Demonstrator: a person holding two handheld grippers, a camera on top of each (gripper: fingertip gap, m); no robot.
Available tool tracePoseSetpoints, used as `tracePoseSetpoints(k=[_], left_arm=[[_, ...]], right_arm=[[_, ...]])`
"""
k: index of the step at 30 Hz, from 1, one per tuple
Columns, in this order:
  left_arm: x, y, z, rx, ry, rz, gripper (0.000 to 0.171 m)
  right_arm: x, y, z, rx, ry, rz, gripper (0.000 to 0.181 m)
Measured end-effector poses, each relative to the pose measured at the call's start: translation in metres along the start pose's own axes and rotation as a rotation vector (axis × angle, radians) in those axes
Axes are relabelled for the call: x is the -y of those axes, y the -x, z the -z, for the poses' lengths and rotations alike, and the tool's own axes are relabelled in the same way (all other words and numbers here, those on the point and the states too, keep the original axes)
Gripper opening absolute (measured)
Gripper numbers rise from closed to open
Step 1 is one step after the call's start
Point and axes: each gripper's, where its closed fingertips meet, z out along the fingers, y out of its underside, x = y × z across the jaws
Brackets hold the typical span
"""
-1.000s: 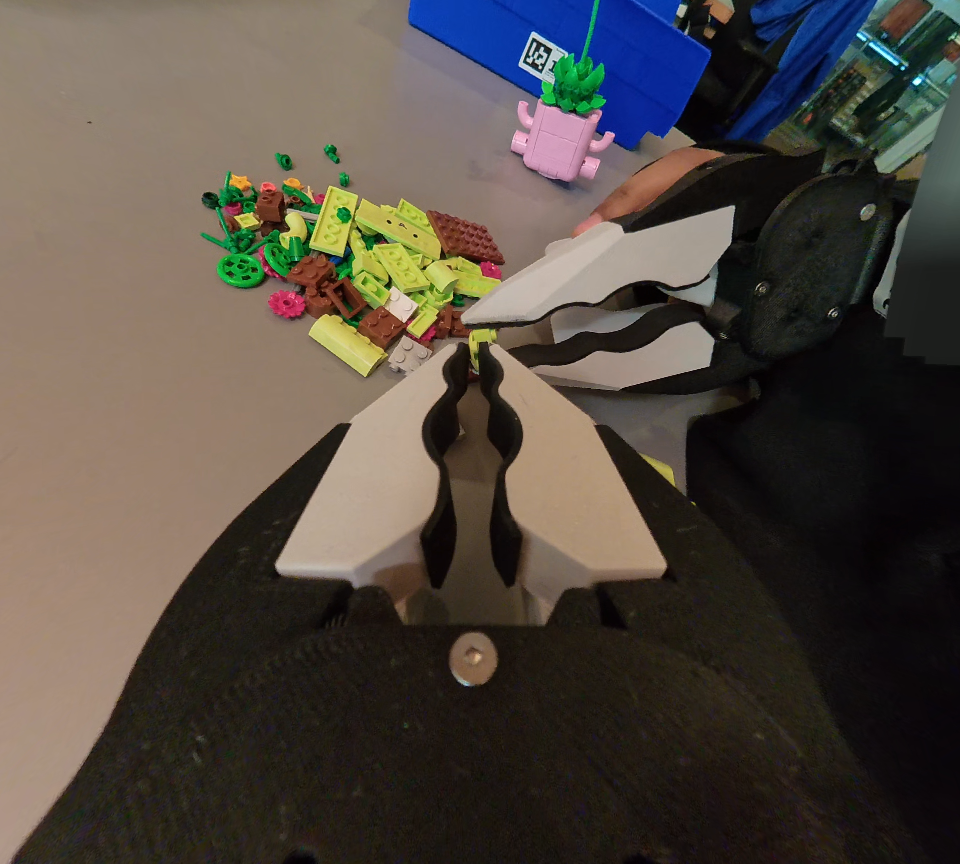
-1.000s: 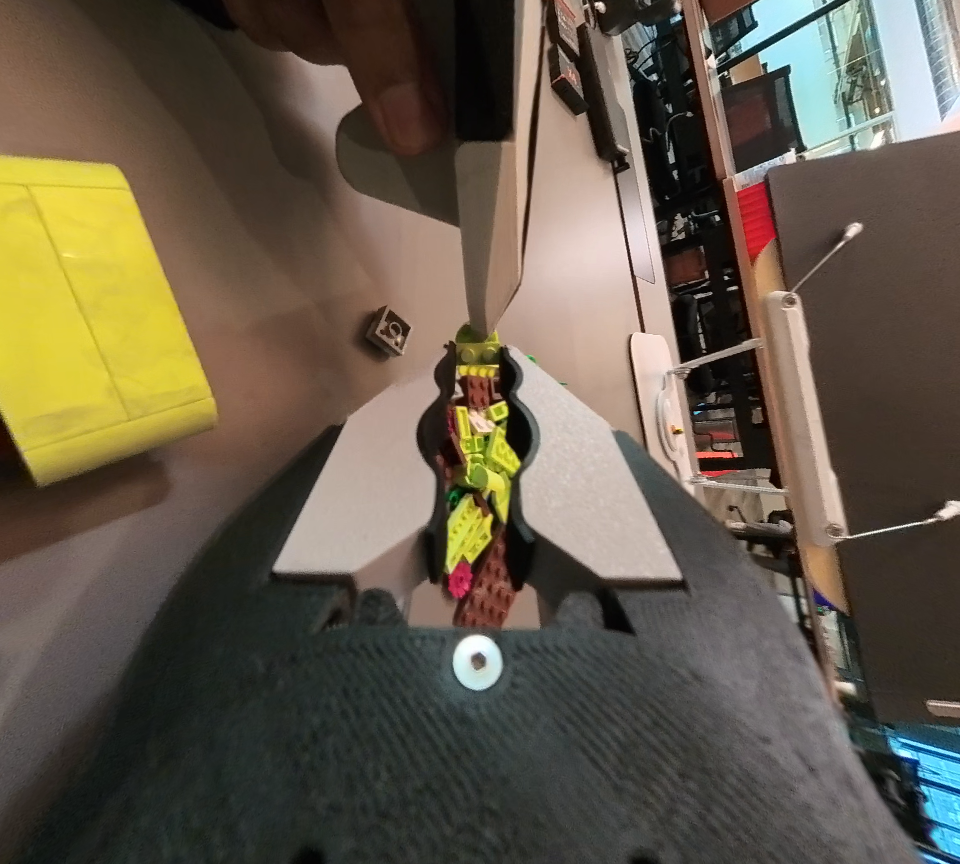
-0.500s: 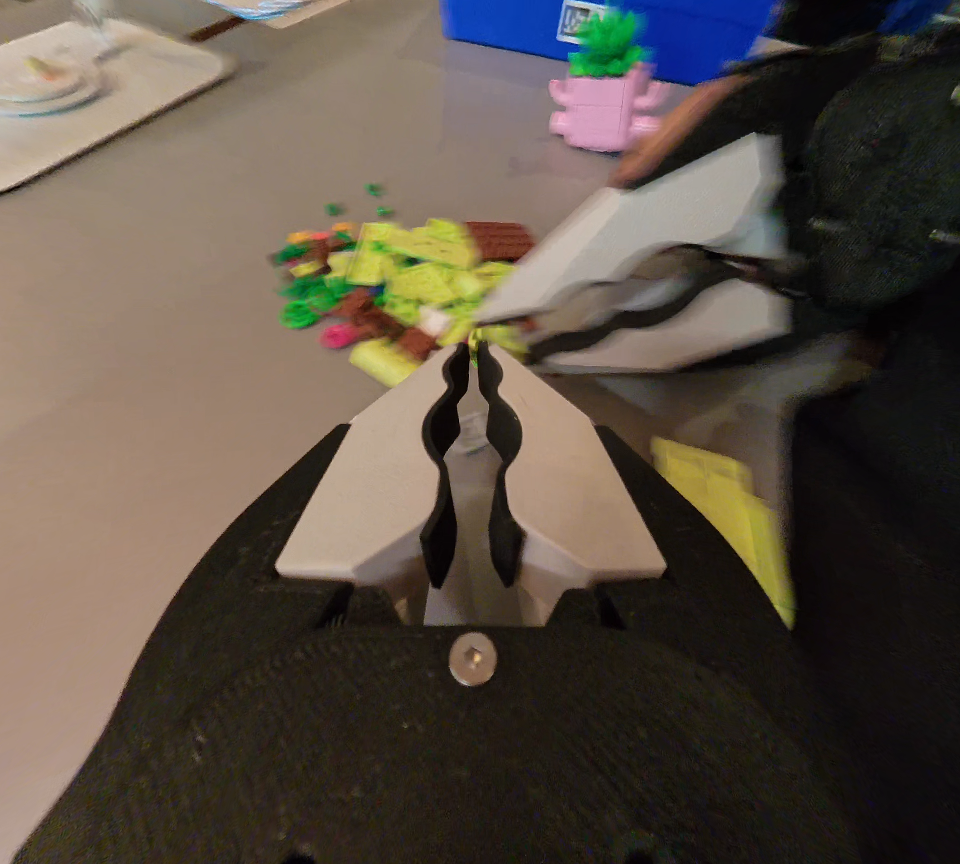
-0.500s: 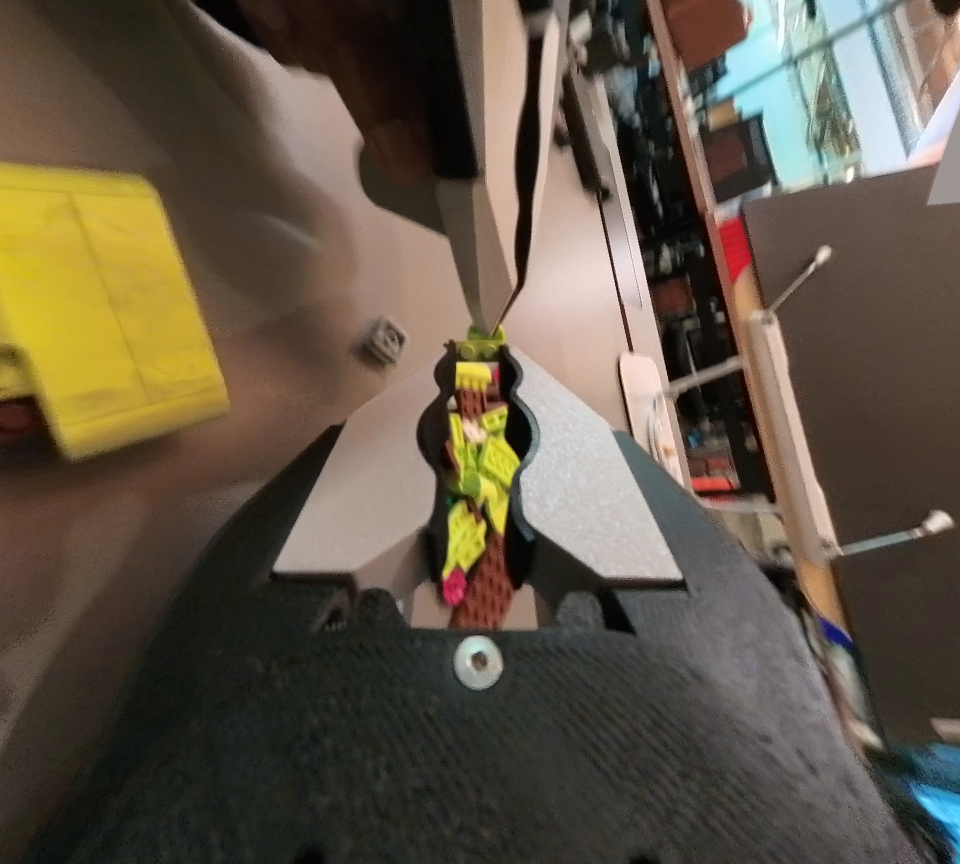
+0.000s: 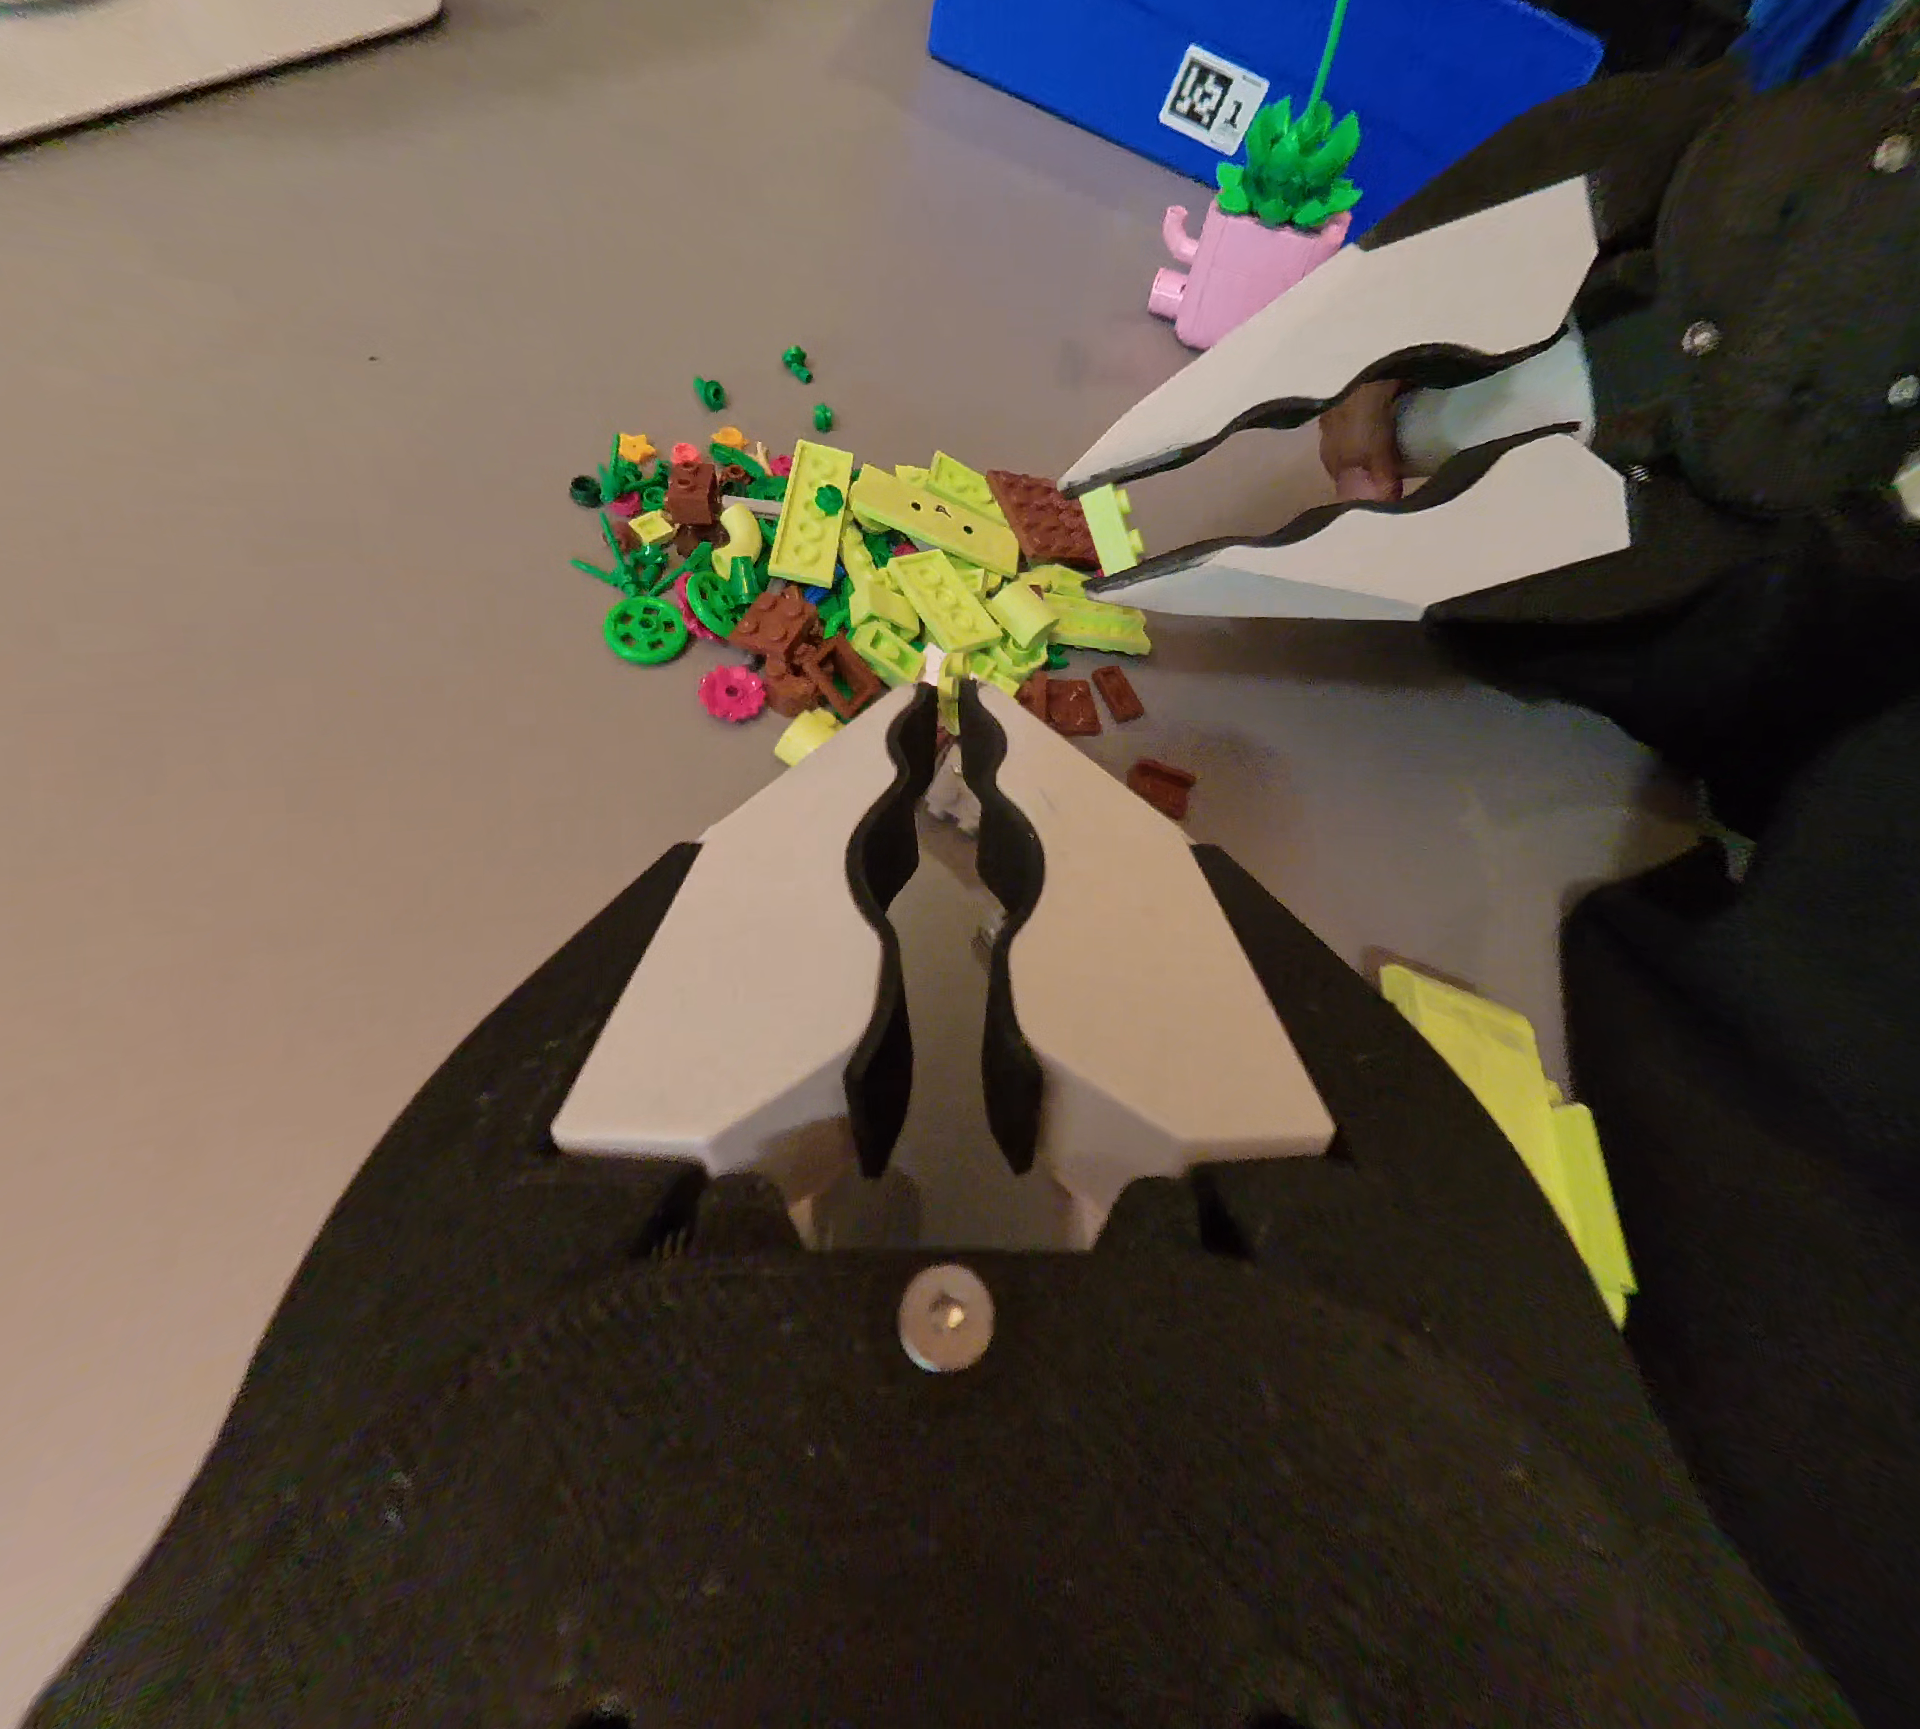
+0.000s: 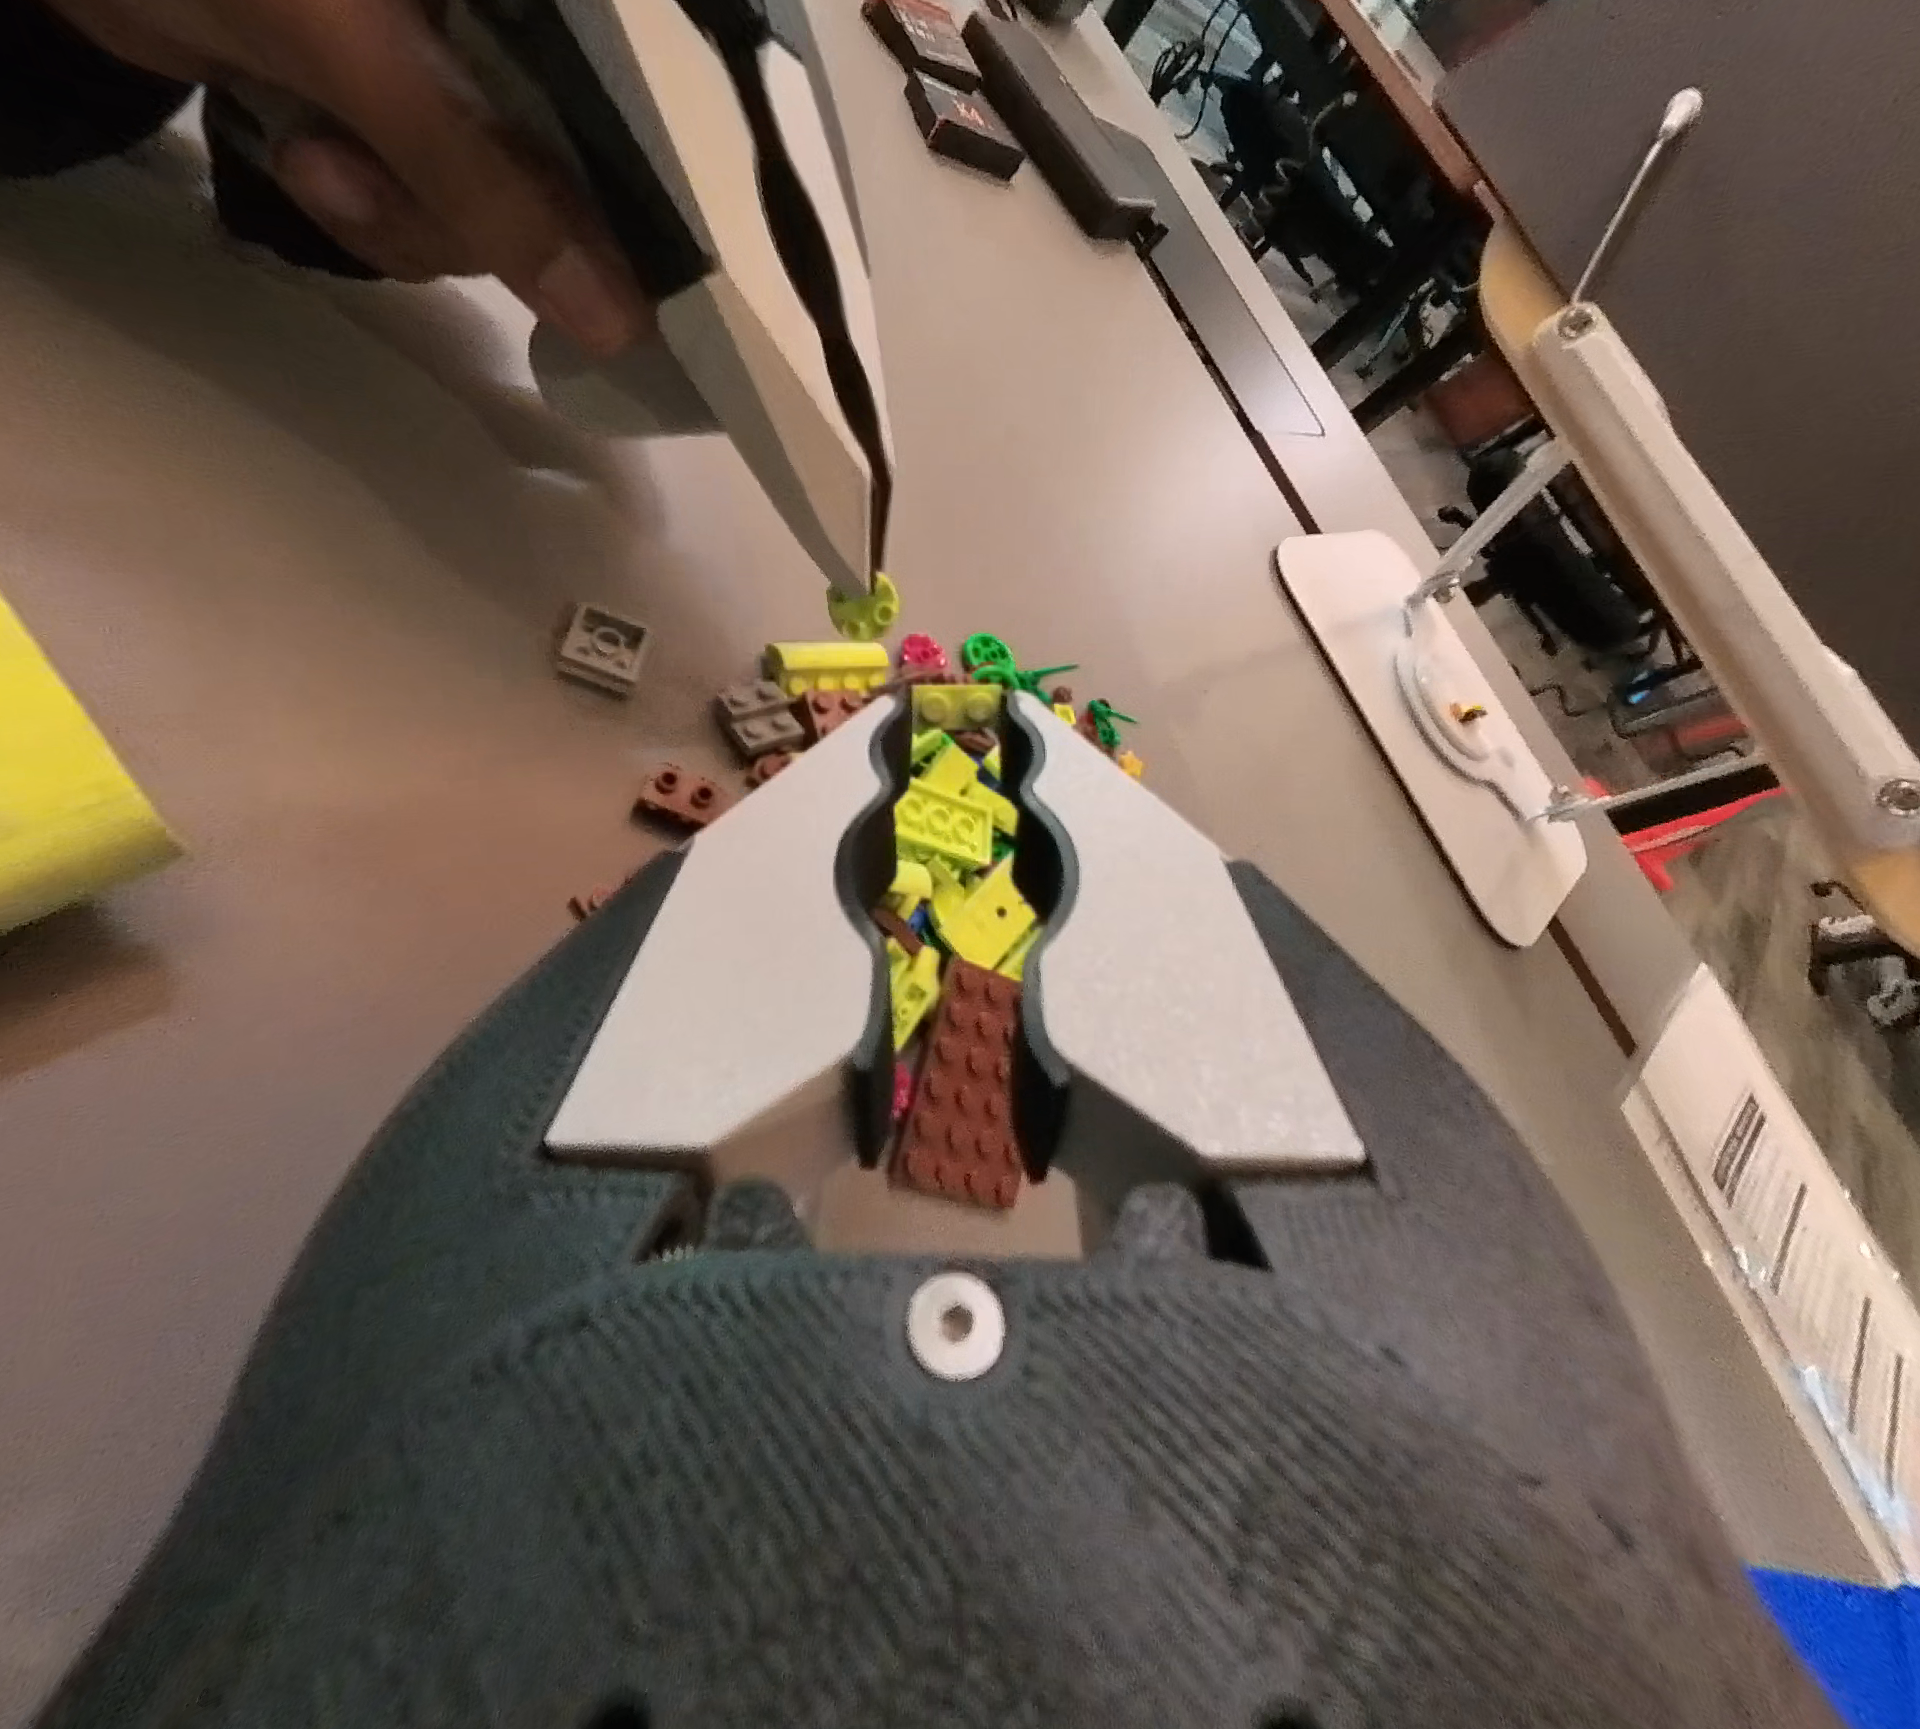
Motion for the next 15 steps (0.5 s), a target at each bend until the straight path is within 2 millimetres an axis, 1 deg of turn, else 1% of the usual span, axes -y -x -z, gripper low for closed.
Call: tracePoseSetpoints(k=[3, 4, 5, 8, 9, 11, 13, 15], left_arm=[[-0.001, 0.005, -0.016, -0.007, 0.043, 0.003, 0.001], [-0.002, 0.007, -0.02, -0.002, 0.053, 0.01, 0.006], [-0.002, 0.008, -0.022, -0.007, 0.06, 0.02, 0.015], [0.008, 0.006, -0.017, -0.034, -0.014, 0.052, 0.034], [0.012, 0.002, -0.013, -0.07, -0.048, 0.077, 0.035], [0.021, -0.015, -0.004, -0.225, -0.114, 0.183, 0.036], [0.032, -0.029, 0.007, -0.42, -0.181, 0.35, 0.036], [0.043, -0.04, 0.023, -0.625, -0.254, 0.516, 0.035]], right_arm=[[-0.002, 0.0, -0.002, 0.01, 0.012, -0.024, 0.014], [-0.002, 0.0, -0.002, 0.009, 0.012, -0.024, 0.014], [-0.003, 0.0, -0.002, 0.008, 0.011, -0.024, 0.014], [0.001, 0.001, -0.001, 0.032, -0.025, -0.059, 0.014], [0.005, 0.002, 0.001, 0.05, -0.055, -0.079, 0.014], [0.016, 0.003, 0.005, 0.079, -0.14, -0.117, 0.014], [0.026, 0.002, 0.011, 0.103, -0.221, -0.152, 0.014], [0.035, 0.003, 0.016, 0.139, -0.293, -0.191, 0.014]])
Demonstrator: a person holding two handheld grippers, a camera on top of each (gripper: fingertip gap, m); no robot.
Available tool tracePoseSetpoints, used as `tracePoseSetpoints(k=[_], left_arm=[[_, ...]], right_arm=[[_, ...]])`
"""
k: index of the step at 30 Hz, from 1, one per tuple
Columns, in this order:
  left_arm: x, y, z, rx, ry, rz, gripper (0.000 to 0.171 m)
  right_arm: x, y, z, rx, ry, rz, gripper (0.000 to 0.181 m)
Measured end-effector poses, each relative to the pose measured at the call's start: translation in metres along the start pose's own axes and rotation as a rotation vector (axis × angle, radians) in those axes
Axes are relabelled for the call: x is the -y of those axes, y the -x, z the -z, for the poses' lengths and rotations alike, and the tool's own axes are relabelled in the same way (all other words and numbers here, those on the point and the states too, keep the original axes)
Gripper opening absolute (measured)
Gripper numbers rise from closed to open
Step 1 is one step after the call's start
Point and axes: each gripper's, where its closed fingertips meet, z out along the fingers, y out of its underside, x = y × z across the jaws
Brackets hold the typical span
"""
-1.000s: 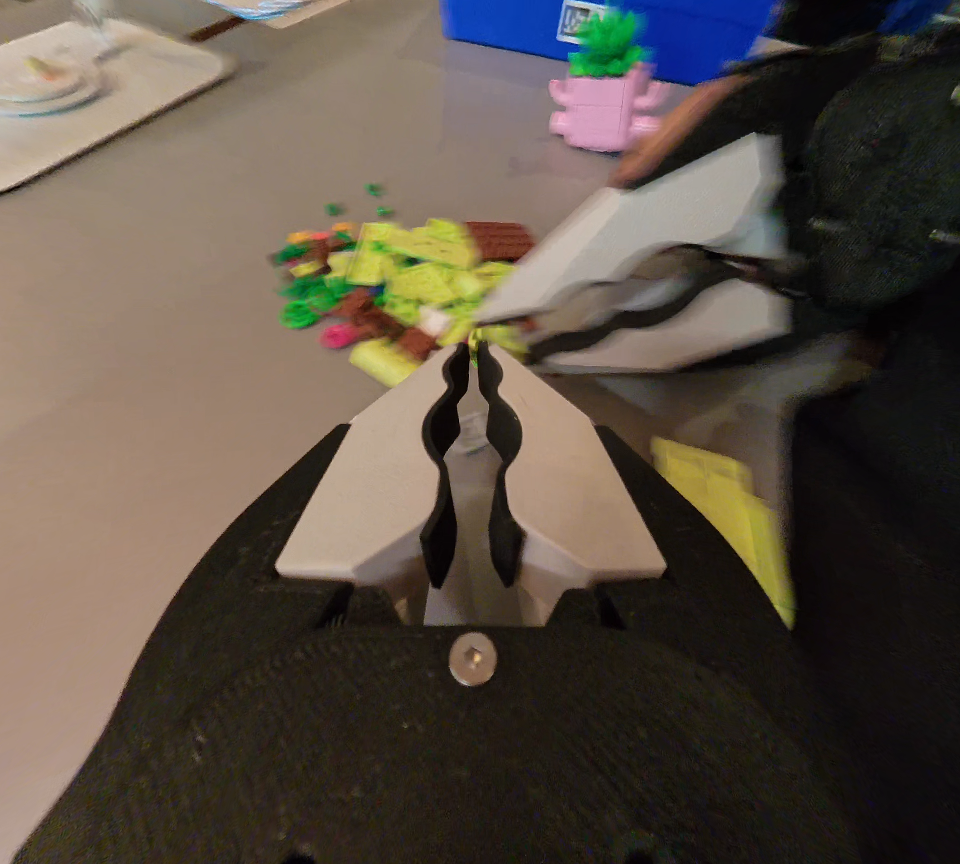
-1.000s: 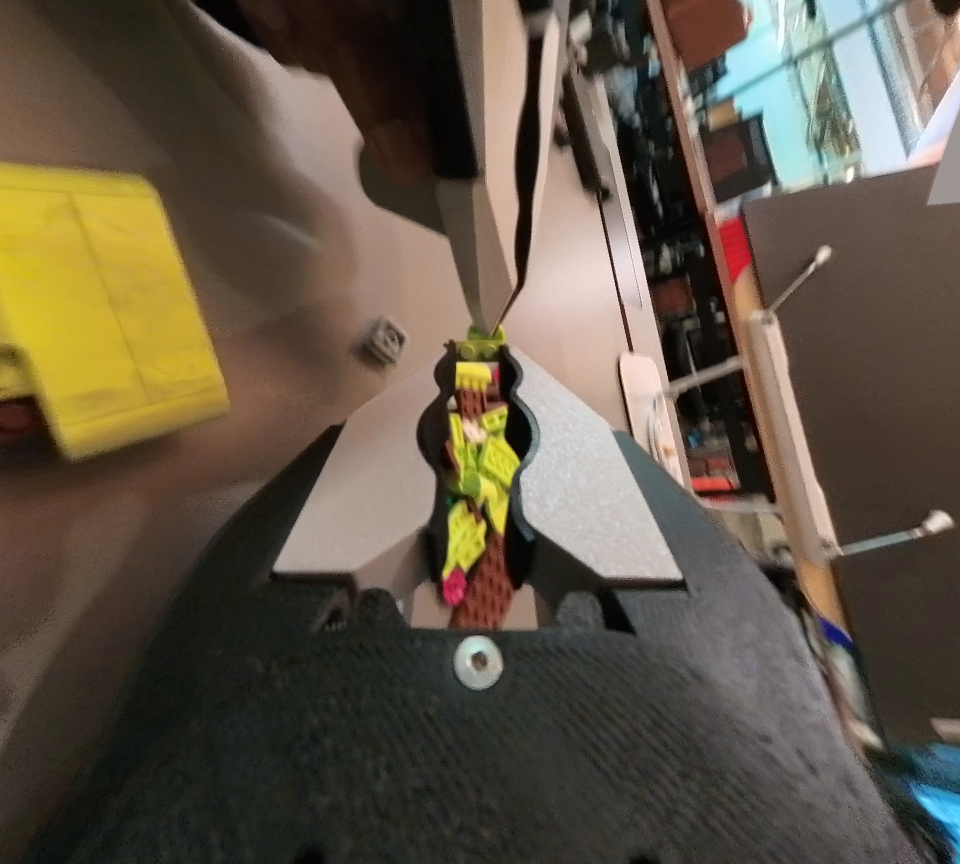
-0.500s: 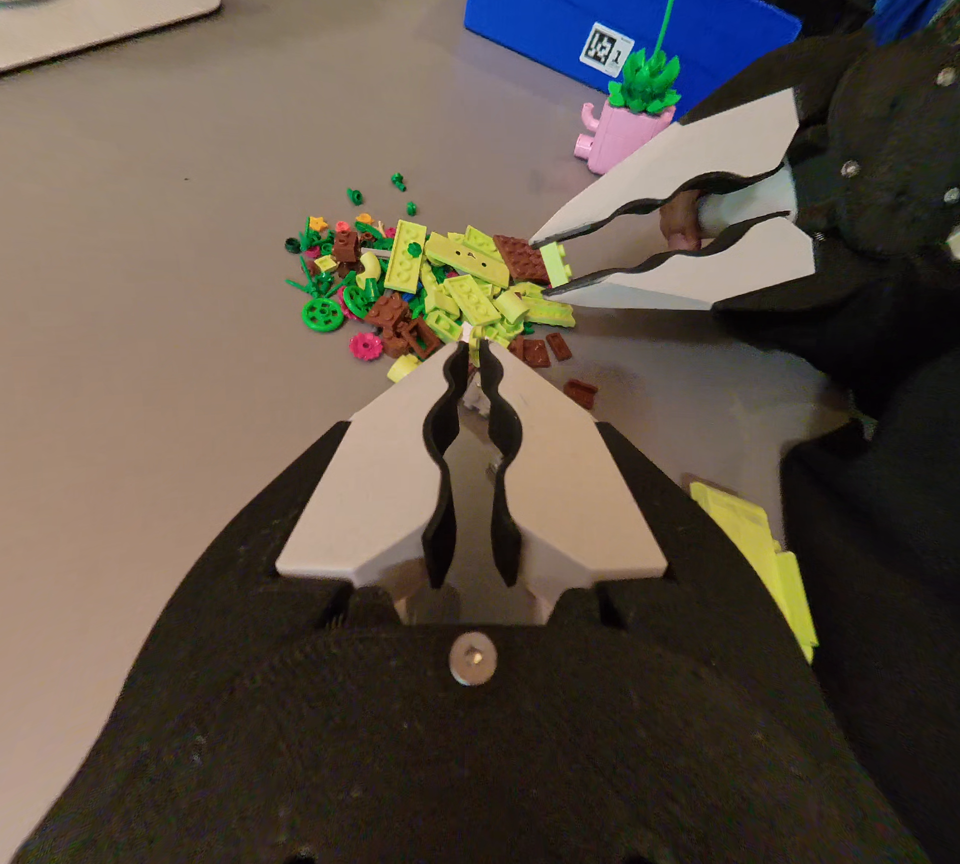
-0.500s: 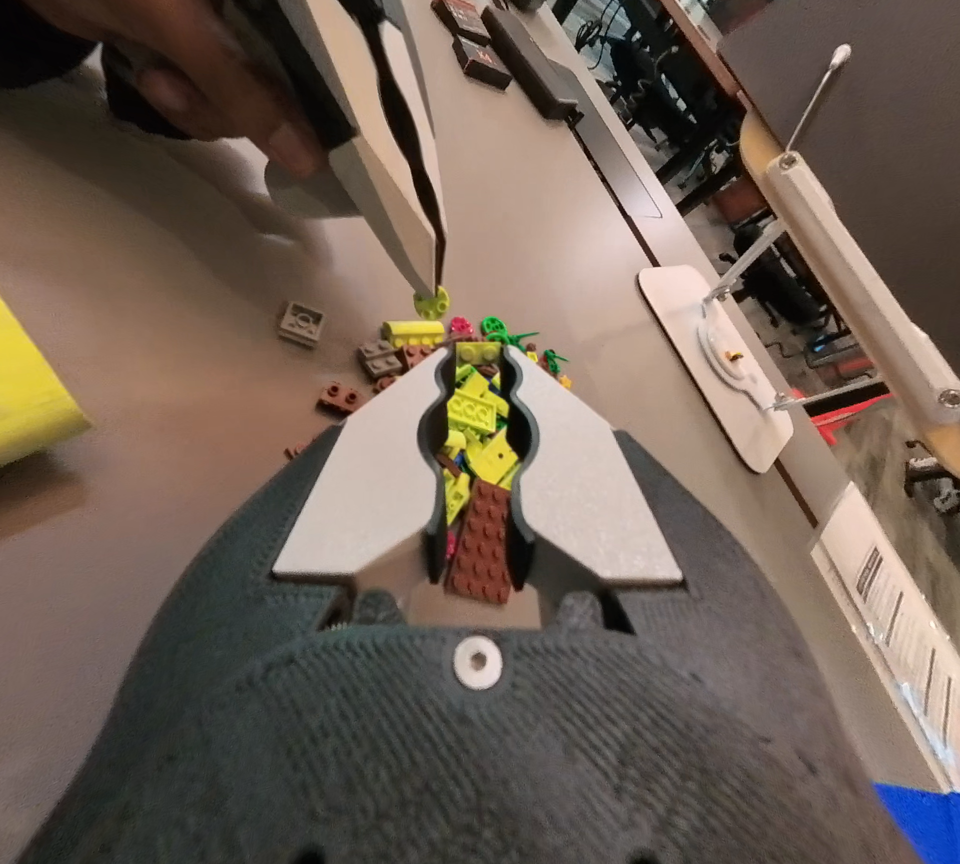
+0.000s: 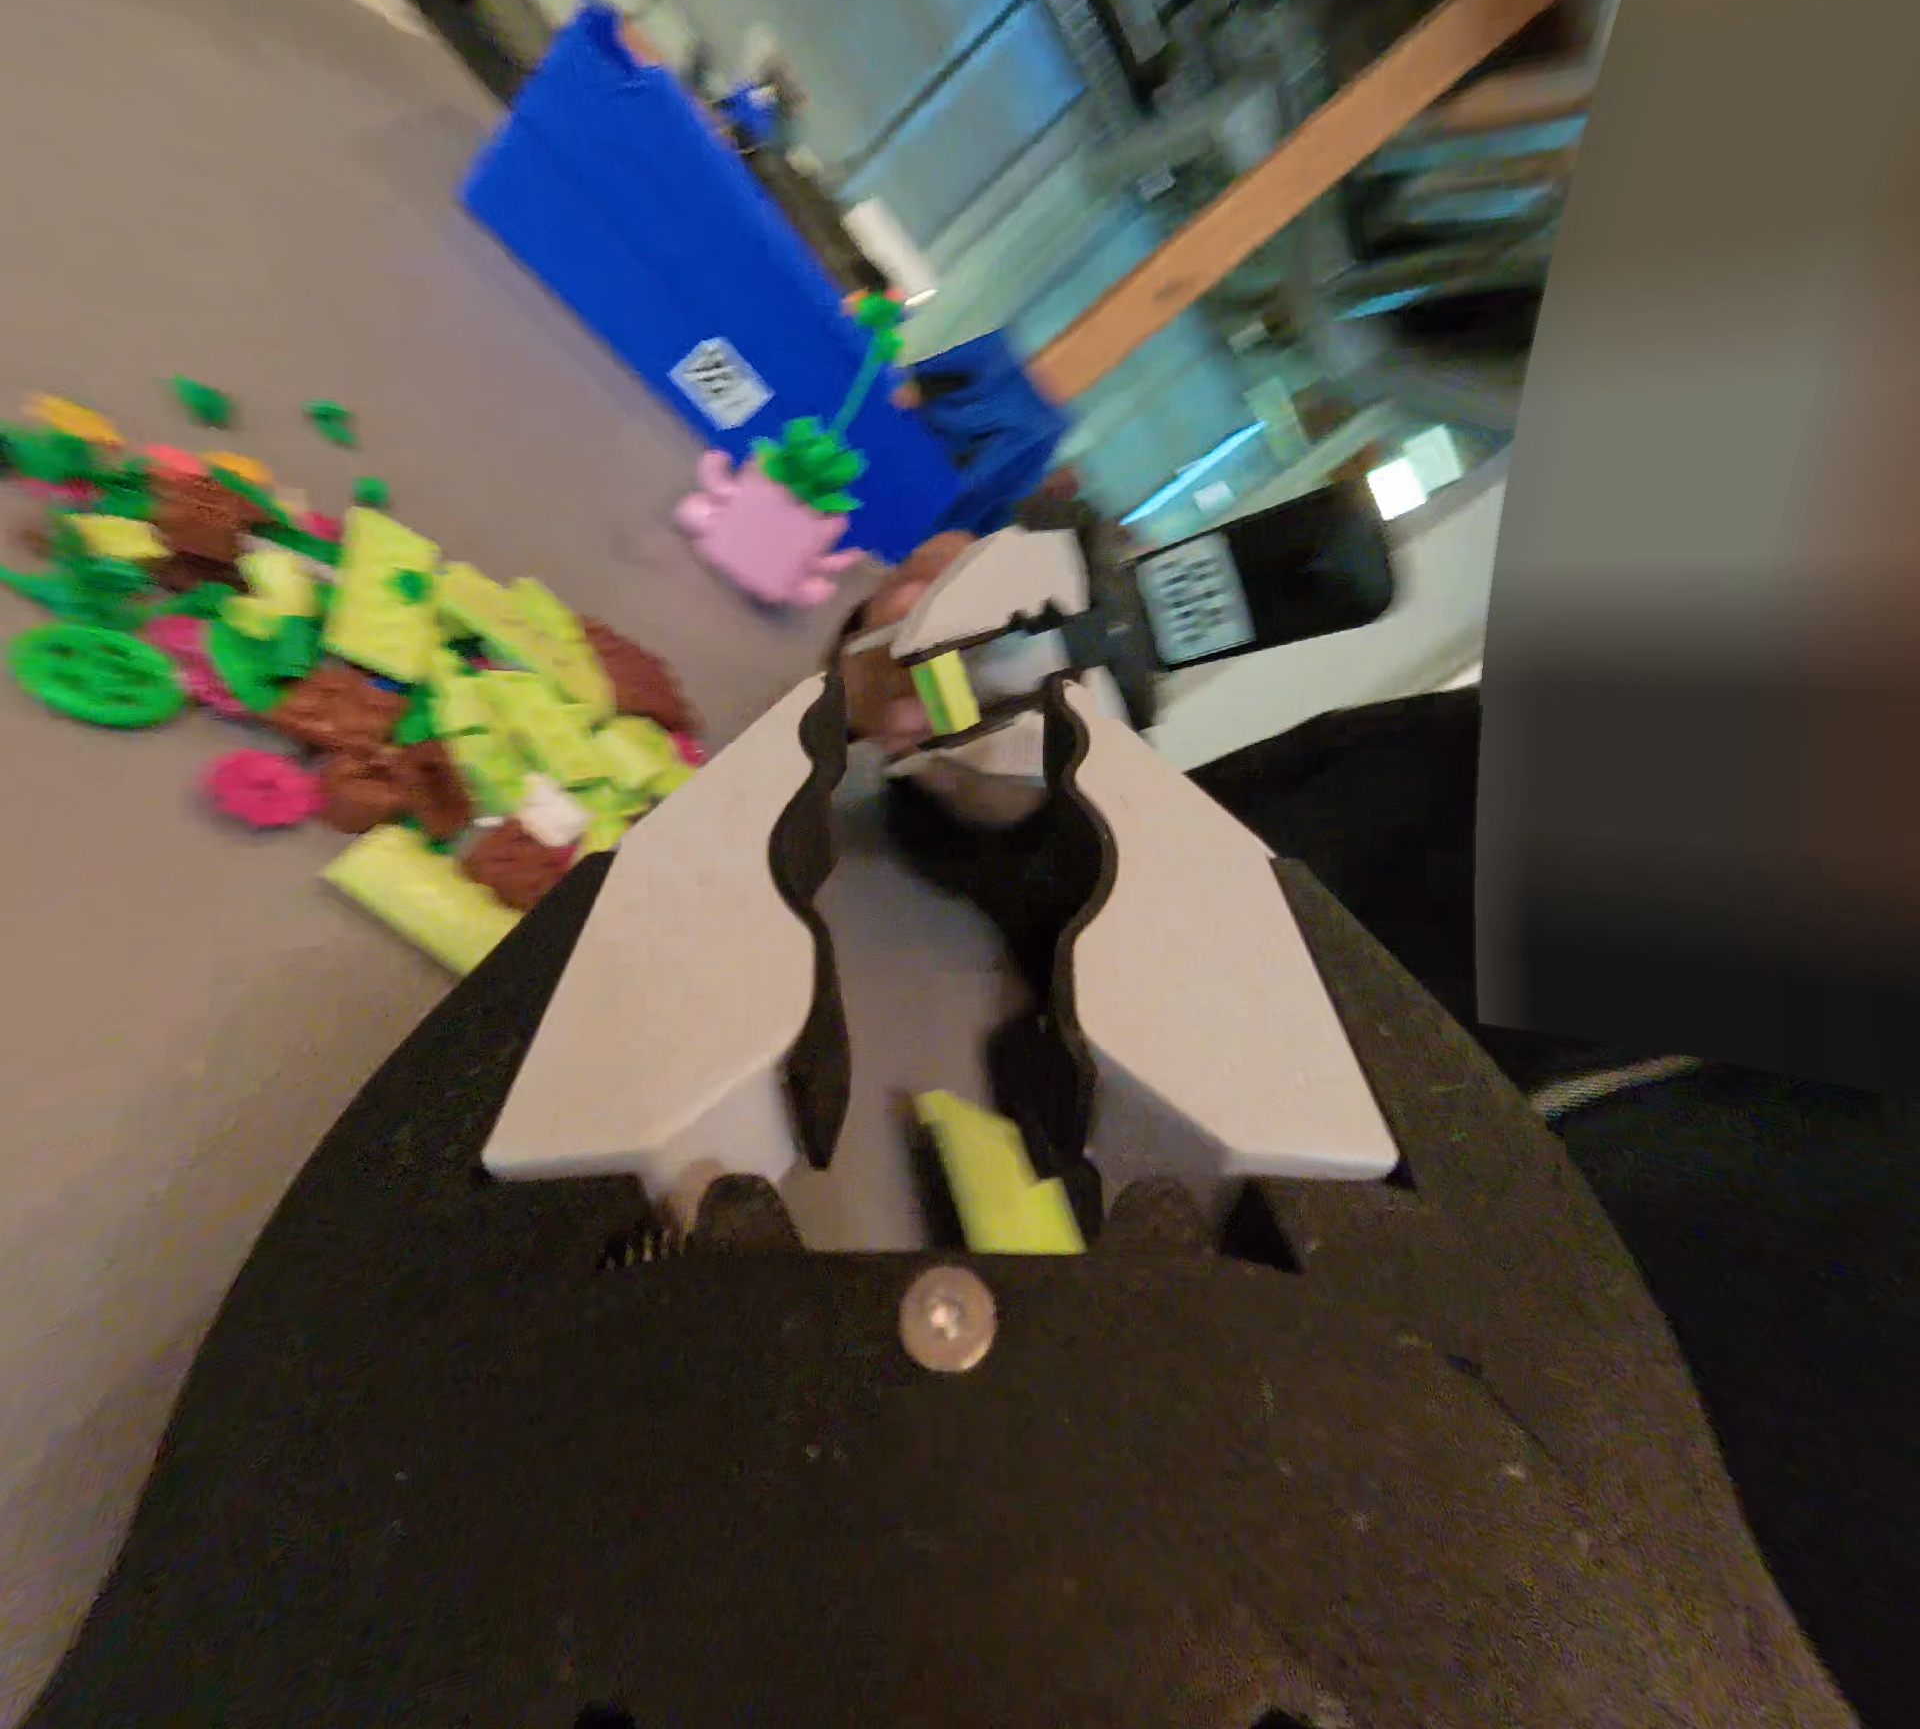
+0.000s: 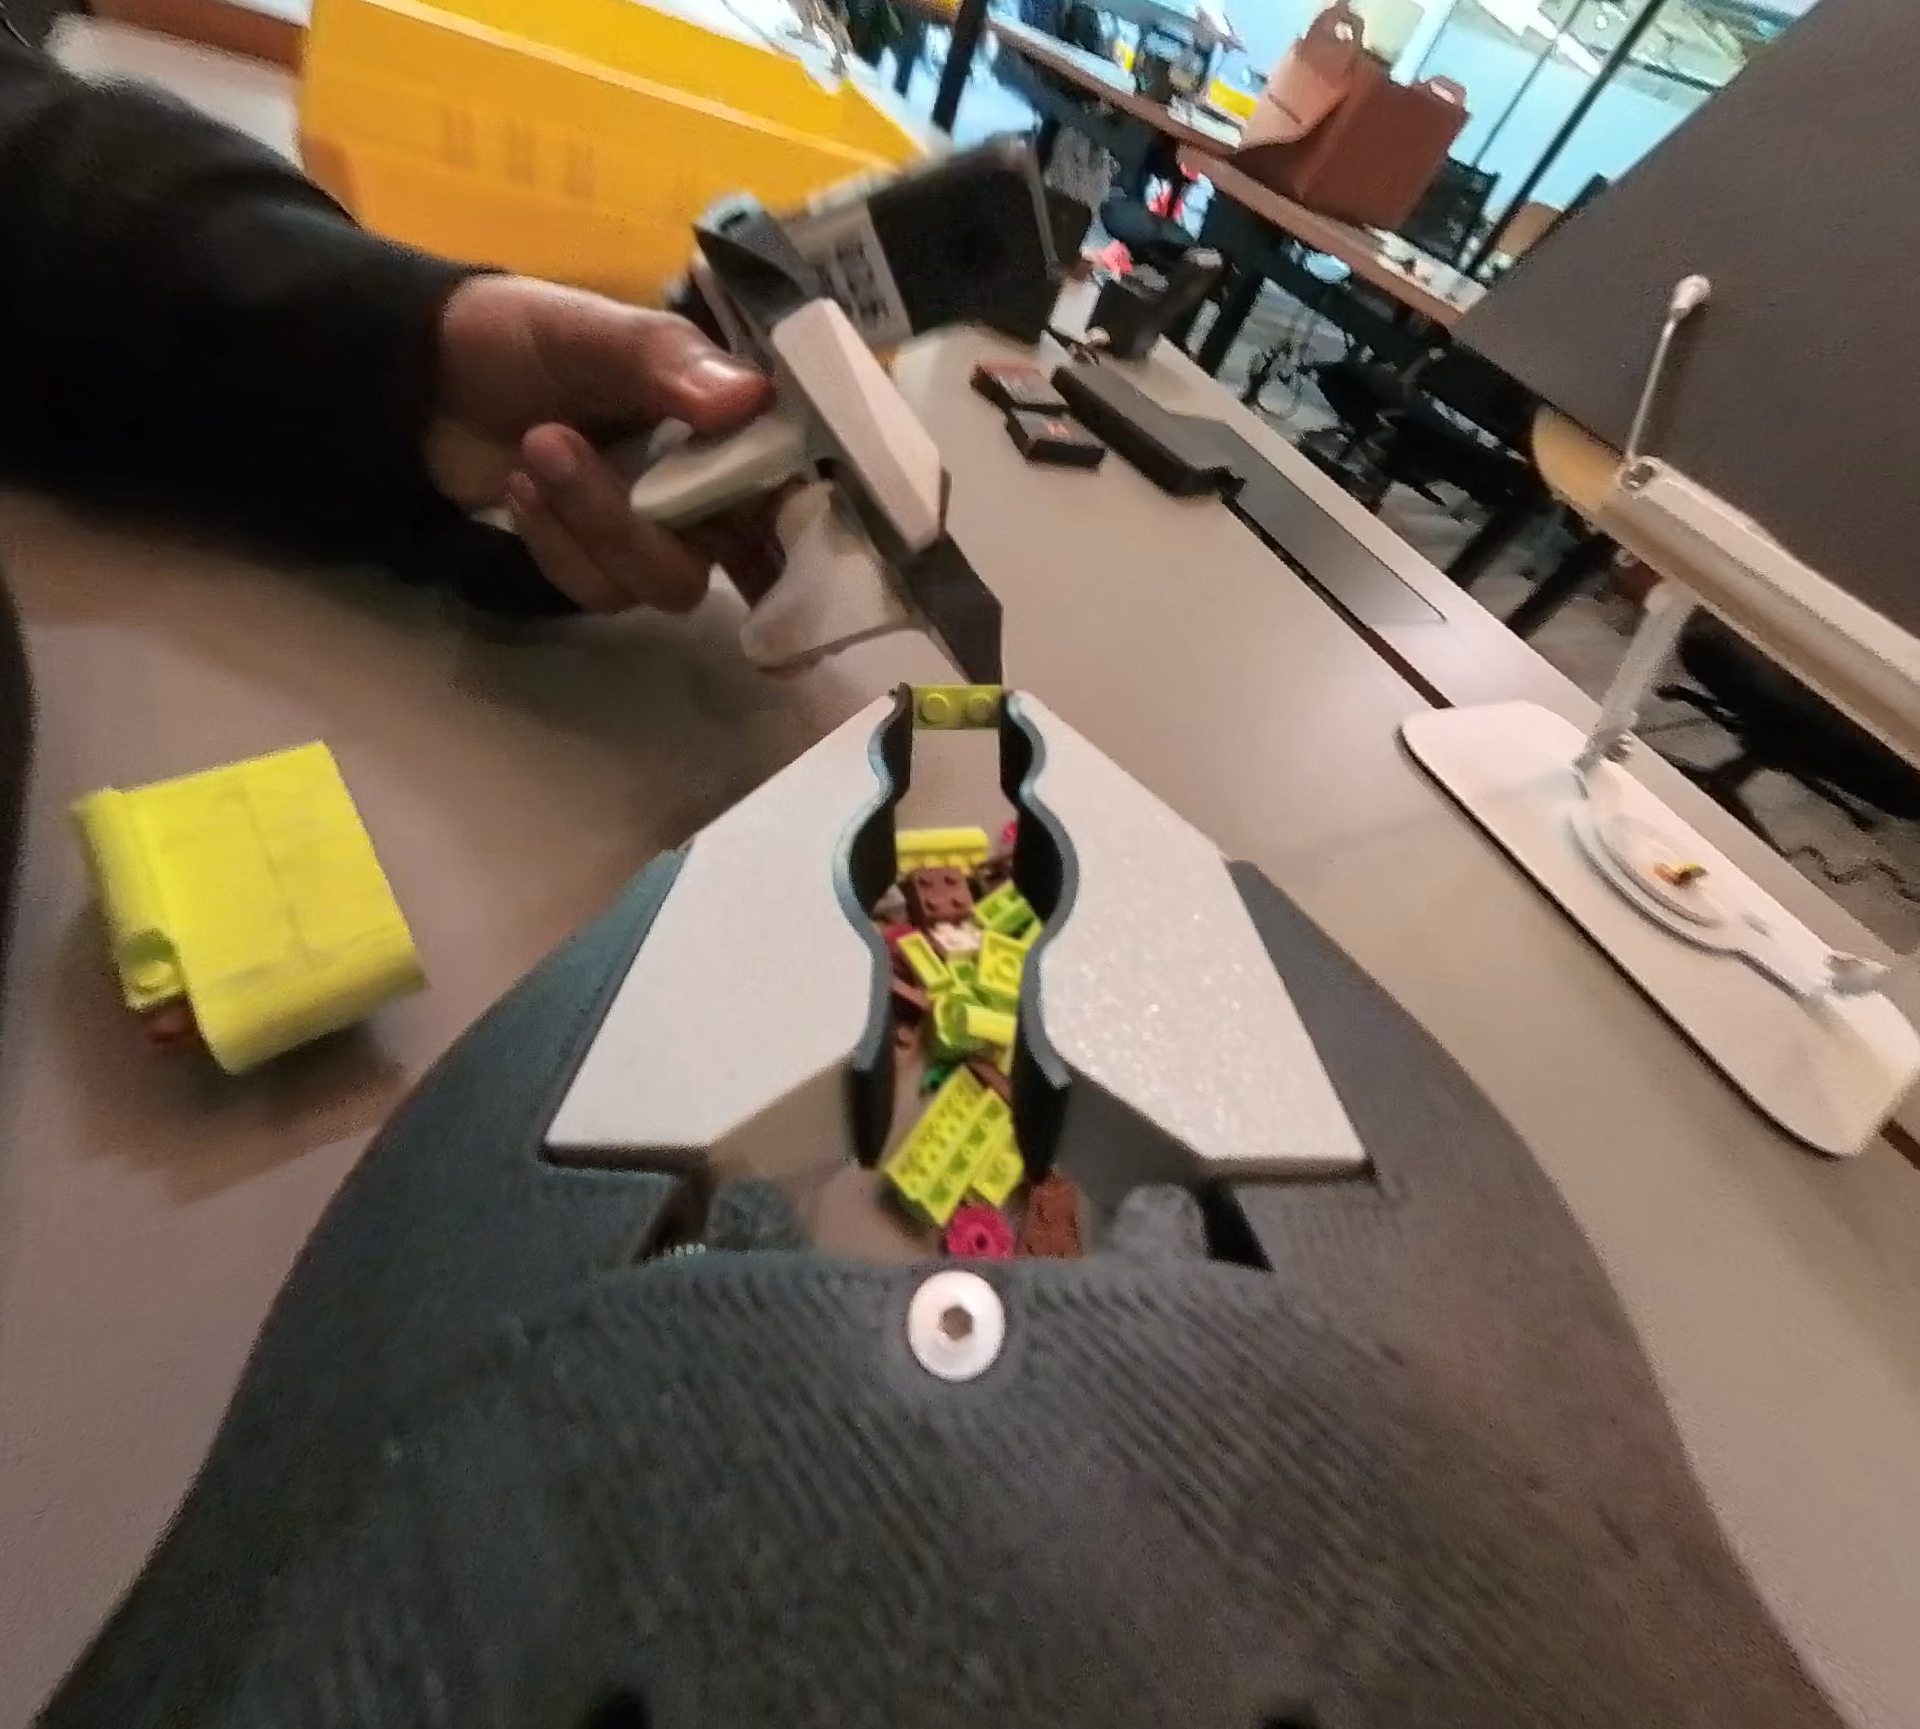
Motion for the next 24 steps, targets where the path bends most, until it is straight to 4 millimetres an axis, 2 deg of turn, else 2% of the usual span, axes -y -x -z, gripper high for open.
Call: tracePoseSetpoints(k=[2, 4, 8, 13, 24], left_arm=[[0.006, -0.013, 0.005, -0.153, -0.063, 0.144, 0.032], [0.005, -0.015, 0.005, -0.202, -0.068, 0.213, 0.032], [-0.01, -0.021, -0.003, -0.228, -0.003, 0.232, 0.029], [-0.013, -0.026, -0.005, -0.276, 0.001, 0.274, 0.005], [-0.01, -0.023, -0.003, -0.258, -0.009, 0.273, 0.003]], right_arm=[[0.008, 0.003, 0.002, 0.033, -0.057, -0.037, 0.014], [0.014, 0.006, 0.003, 0.057, -0.103, -0.059, 0.014], [0.021, 0.012, 0.004, 0.088, -0.145, -0.051, 0.015], [0.025, 0.018, 0.004, 0.1, -0.165, -0.016, 0.014], [0.023, 0.017, 0.006, 0.099, -0.148, 0.018, 0.019]])
